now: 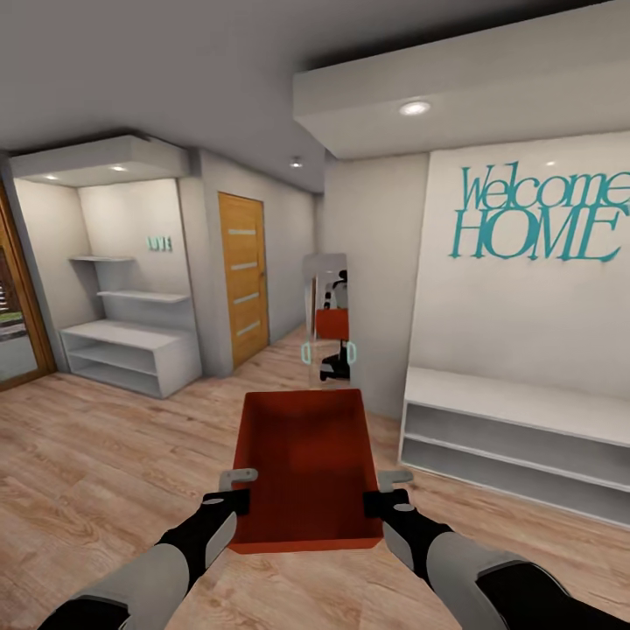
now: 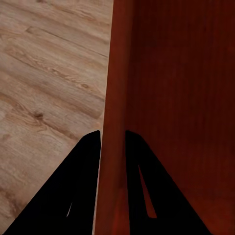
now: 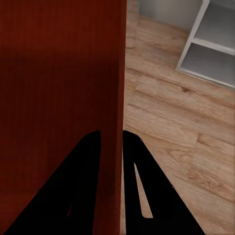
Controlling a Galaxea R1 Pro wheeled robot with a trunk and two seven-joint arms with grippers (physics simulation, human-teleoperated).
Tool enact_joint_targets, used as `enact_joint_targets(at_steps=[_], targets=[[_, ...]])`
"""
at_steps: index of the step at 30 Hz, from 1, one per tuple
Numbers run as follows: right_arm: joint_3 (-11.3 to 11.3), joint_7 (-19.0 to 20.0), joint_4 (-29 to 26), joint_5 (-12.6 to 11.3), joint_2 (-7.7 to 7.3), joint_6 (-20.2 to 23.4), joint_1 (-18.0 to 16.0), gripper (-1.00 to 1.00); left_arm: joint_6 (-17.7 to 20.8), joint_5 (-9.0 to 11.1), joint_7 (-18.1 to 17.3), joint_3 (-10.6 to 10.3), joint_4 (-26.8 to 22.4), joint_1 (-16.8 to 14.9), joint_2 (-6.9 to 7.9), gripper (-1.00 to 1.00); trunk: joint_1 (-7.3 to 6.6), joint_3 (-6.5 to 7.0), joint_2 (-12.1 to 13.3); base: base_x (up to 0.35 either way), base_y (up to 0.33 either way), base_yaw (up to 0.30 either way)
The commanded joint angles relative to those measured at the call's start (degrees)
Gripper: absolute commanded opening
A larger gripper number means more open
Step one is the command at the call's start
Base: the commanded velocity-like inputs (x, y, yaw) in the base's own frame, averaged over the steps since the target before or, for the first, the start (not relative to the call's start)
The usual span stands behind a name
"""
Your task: Move the two storage containers from the living room to the garage. In the garage, place one container on the floor and stack the other container on top of it (either order is fine).
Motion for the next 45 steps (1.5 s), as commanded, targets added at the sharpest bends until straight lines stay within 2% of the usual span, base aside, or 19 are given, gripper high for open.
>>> enact_joint_targets(at_steps=[1,14,45], targets=[[-0.9,-0.4,-0.1,-0.6,-0.92,-0.3,0.0,-1.00,0.4,0.0,4.8,0.6,-0.1,0.0,0.15,-1.00,0.05,-0.02,0.0,0.323,0.000,0.000],[-0.9,-1.3,-0.1,-0.6,-0.75,-0.4,0.0,-1.00,0.4,0.0,4.8,0.7,-0.1,0.0,0.15,-1.00,0.05,-0.02,0.0,0.323,0.000,0.025],[-0.9,-1.3,-0.1,-0.6,-0.91,-0.4,0.0,-1.00,0.4,0.0,4.8,0.7,-0.1,0.0,0.23,-1.00,0.05,-0.02,0.0,0.323,0.000,0.263]])
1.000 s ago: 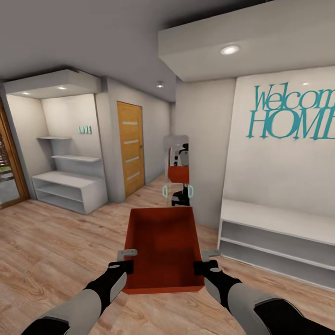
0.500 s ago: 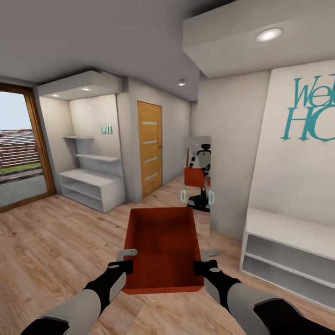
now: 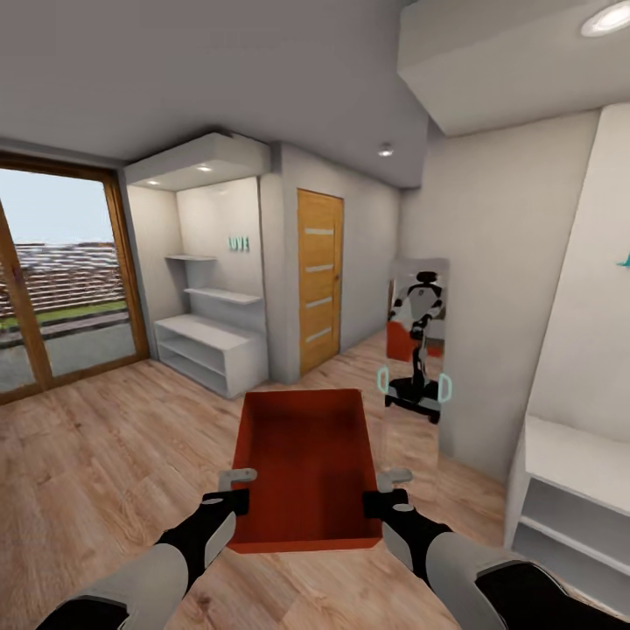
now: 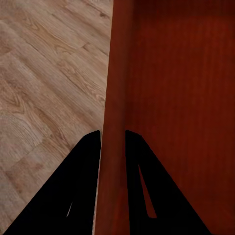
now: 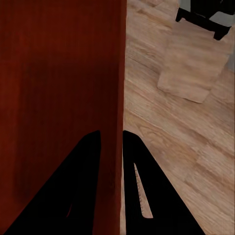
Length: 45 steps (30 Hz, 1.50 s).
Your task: Move the two storage containers from the living room to the garage. In the garage, place one container on the floor and stack the other container on top of it (either order is fine).
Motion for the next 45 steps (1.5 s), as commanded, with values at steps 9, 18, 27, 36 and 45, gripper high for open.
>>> enact_joint_targets(at_steps=[9,18,27,36,45], targets=[[-1.0,-1.2,-0.1,-0.5,-1.06,-0.3,0.0,-1.00,0.5,0.1,5.0,0.6,0.0,0.0,0.06,-1.00,0.05,-0.02,0.0,0.323,0.000,0.268],[-1.0,-1.2,-0.1,-0.5,-1.06,-0.3,0.0,-1.00,0.5,0.1,5.0,0.6,0.0,0.0,0.06,-1.00,0.05,-0.02,0.0,0.323,0.000,0.176],[-1.0,-1.1,-0.1,-0.5,-1.06,-0.3,0.0,-1.00,0.4,0.1,5.0,0.6,0.0,0.0,0.06,-1.00,0.05,-0.02,0.0,0.323,0.000,0.002],[-1.0,-1.2,-0.2,-0.5,-1.06,-0.4,0.0,-1.00,0.4,0.1,5.0,0.6,0.0,0.0,0.06,-1.00,0.05,-0.02,0.0,0.323,0.000,0.000],[-1.1,-1.3,-0.2,-0.5,-0.98,-0.4,0.0,-1.00,0.4,0.1,5.0,0.6,0.0,0.0,0.06,-1.00,0.05,-0.02,0.0,0.323,0.000,0.000]])
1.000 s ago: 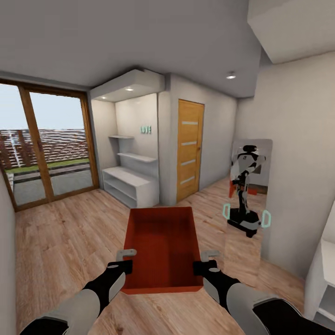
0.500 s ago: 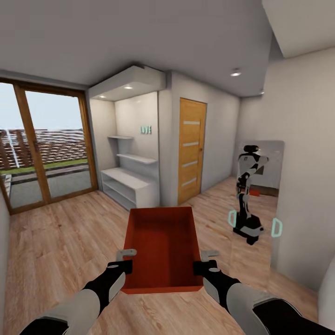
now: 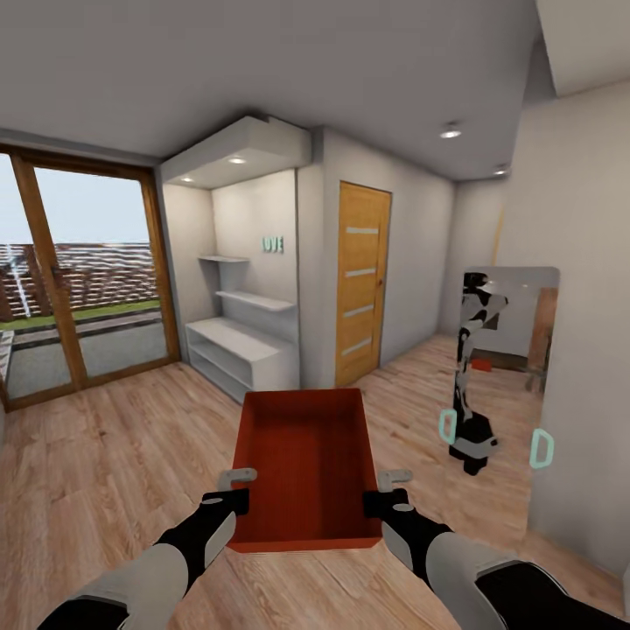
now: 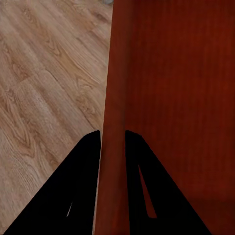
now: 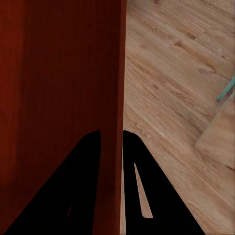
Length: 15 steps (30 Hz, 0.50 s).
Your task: Move the two storage containers from the living room to the garage. In the garage, place one container on the floor and stack the other container on top of it (either order is fine).
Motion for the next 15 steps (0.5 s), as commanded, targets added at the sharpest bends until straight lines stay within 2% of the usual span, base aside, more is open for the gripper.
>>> enact_joint_targets(at_steps=[1,15], targets=[[-1.2,-1.3,-0.1,-0.4,-0.97,-0.3,0.0,-1.00,0.5,0.4,5.1,0.4,0.0,0.0,0.08,-1.00,0.05,-0.02,0.0,0.323,0.000,0.000],[-1.2,-1.3,-0.1,-0.4,-1.05,-0.3,0.0,-1.00,0.5,0.3,5.1,0.4,0.0,0.0,0.08,-1.00,0.05,-0.02,0.0,0.323,0.000,0.000]])
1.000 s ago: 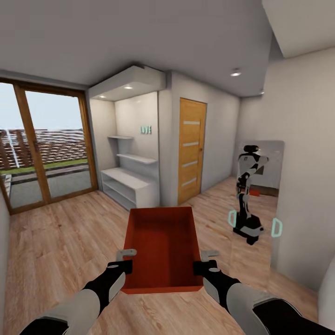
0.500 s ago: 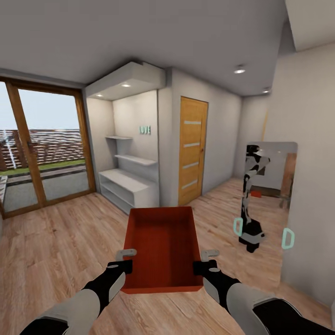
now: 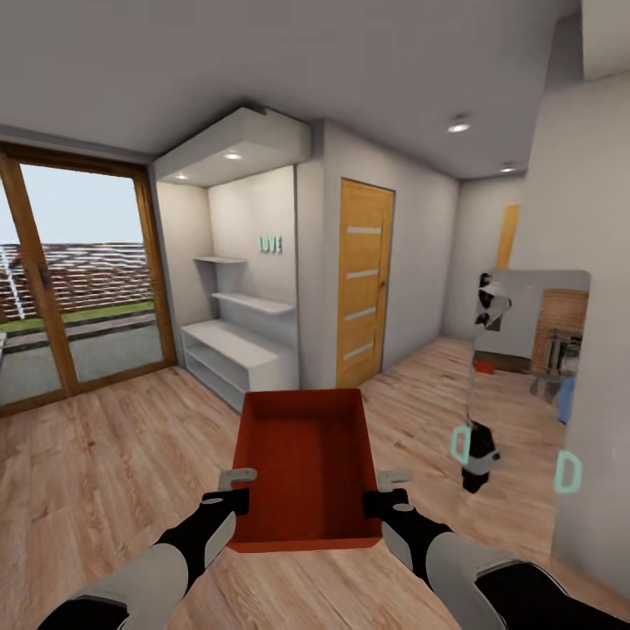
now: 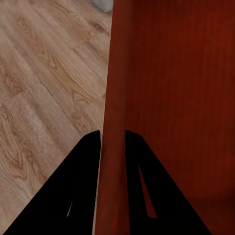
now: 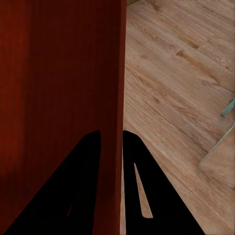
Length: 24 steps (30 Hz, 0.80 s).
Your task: Move the two storage containers from the living room to the garage. In the garage, place one container on the floor and stack the other container on top of it (either order is fine).
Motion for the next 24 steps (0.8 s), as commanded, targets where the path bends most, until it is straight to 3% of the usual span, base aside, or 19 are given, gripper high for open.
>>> enact_joint_targets(at_steps=[1,24], targets=[[-1.2,-1.3,-0.2,-0.4,-1.06,-0.3,0.0,-1.00,0.4,0.4,5.1,0.4,0.0,0.0,0.08,-1.00,0.05,-0.02,0.0,0.323,0.000,0.000],[-1.2,-1.3,-0.2,-0.4,-1.04,-0.3,0.0,-1.00,0.5,0.4,5.1,0.4,0.0,0.0,0.08,-1.00,0.05,-0.02,0.0,0.323,0.000,0.000]])
